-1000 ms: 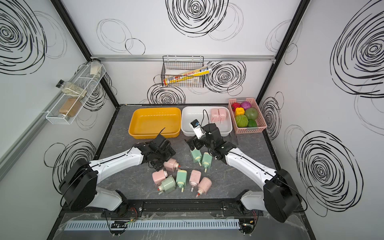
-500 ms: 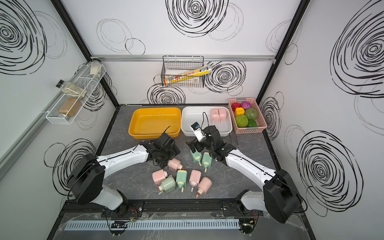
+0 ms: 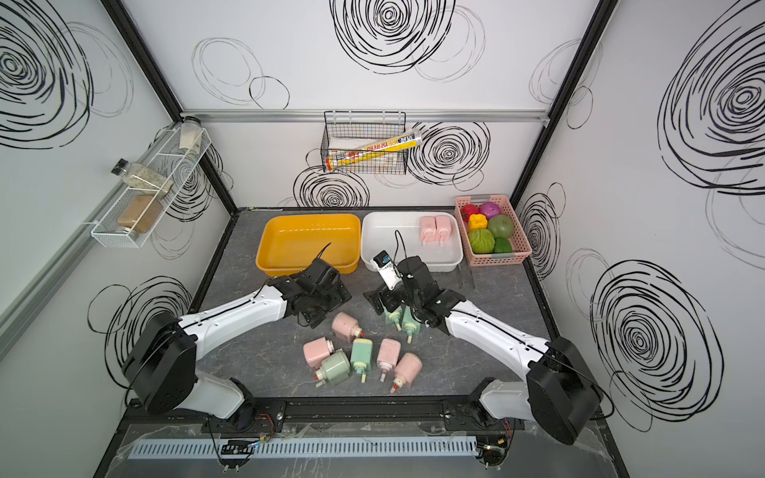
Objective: Place the pencil sharpeners by color into the storage box
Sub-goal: Pick up the pencil sharpener from the center of the board.
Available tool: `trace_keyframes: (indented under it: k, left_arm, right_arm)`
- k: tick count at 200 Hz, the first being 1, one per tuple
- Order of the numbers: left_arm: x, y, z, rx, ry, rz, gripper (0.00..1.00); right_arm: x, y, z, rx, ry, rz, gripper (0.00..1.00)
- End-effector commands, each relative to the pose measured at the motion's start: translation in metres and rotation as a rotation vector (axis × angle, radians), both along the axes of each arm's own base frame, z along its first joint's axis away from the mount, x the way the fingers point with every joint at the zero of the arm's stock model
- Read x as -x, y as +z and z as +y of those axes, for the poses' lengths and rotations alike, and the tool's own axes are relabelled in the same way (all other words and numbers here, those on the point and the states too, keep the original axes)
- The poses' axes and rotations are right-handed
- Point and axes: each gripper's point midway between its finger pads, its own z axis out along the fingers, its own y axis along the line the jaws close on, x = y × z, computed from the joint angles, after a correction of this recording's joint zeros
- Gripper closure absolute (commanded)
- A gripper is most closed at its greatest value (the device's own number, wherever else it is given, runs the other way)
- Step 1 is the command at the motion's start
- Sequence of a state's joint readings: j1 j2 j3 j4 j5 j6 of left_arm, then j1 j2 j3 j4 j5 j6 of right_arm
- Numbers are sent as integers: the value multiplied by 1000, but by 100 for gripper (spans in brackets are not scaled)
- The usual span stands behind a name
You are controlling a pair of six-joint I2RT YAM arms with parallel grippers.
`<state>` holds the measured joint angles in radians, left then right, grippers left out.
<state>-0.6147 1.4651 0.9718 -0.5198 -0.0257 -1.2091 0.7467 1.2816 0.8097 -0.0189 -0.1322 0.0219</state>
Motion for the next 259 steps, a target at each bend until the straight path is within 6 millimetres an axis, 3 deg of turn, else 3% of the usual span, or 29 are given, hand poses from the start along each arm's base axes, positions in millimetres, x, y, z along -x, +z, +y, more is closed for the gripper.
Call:
trace_keyframes:
  k: [1, 28, 58, 131, 166, 259]
  left_arm:
    - [-9, 24, 31, -132, -30, -99, 1]
    - [-8, 28, 57, -212, -69, -139, 1]
    - [7, 20, 77, -308, -115, -142, 1]
    - [31, 3, 88, -211, -169, -203, 1]
    - [32, 0, 97, -208, -145, -196, 1]
    - [30, -3, 100, -169, -139, -206, 1]
  right_arm:
    - [16, -1, 9, -8, 33, 46, 0]
    - [36, -11, 23, 27, 120, 52, 0]
    - [52, -26, 36, 82, 195, 67, 0]
    - [68, -63, 67, 214, 262, 109, 9]
    - [72, -78, 79, 281, 287, 112, 14]
    - [70, -107, 96, 344, 313, 171, 32]
